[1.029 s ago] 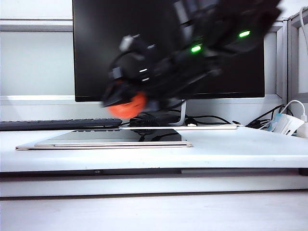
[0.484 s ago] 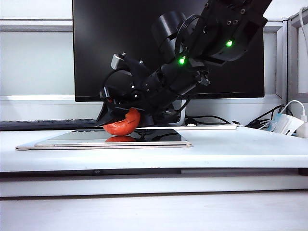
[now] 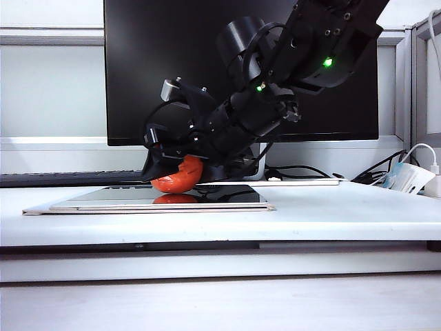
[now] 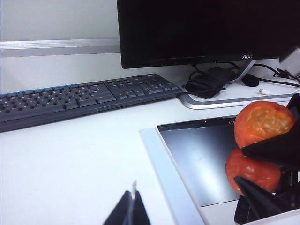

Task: Place the orange on the center of the mirror.

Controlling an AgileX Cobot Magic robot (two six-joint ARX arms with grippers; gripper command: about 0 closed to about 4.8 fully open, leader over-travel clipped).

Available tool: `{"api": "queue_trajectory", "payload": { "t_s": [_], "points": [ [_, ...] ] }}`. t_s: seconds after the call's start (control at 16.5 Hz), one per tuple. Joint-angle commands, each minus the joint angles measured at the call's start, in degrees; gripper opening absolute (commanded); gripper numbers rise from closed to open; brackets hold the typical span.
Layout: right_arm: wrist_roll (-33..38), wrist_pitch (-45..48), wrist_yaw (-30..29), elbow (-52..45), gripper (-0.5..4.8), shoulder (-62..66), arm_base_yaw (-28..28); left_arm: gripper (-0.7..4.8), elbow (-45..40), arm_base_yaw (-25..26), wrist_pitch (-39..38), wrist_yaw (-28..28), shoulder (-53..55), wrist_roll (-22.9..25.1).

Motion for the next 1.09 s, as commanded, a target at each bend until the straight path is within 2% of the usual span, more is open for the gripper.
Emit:
{"api": "queue_trajectory", "payload": {
  "t_s": [0.06,0.85,0.91,1.03,1.09],
  "points": [
    [0.1,0.7,0.1,0.3,4.79,-0.2,0.1,-0.05,0.1,-0.1,0.7,0.2,0.0,0.2],
    [0.9,5.6,1.6,0.5,4.79,-7.0,0.2,-0.05,0.1,0.0,0.7,0.2,0.0,0.2],
    [0.9,5.6,2.1,0.5,4.79,-8.4,-0.1,-0.05,0.1,0.0,0.7,0.2,0.0,0.3],
    [0.9,2.8,8.3,0.5,4.79,-12.5,-0.1,-0.05,0.1,0.5,0.7,0.4,0.0,0.3],
    [-0.7,-0.5,14.0,0.5,0.72,-15.9,-0.1,-0.05,0.1,1.8,0.7,0.4,0.0,0.2]
  ]
}}
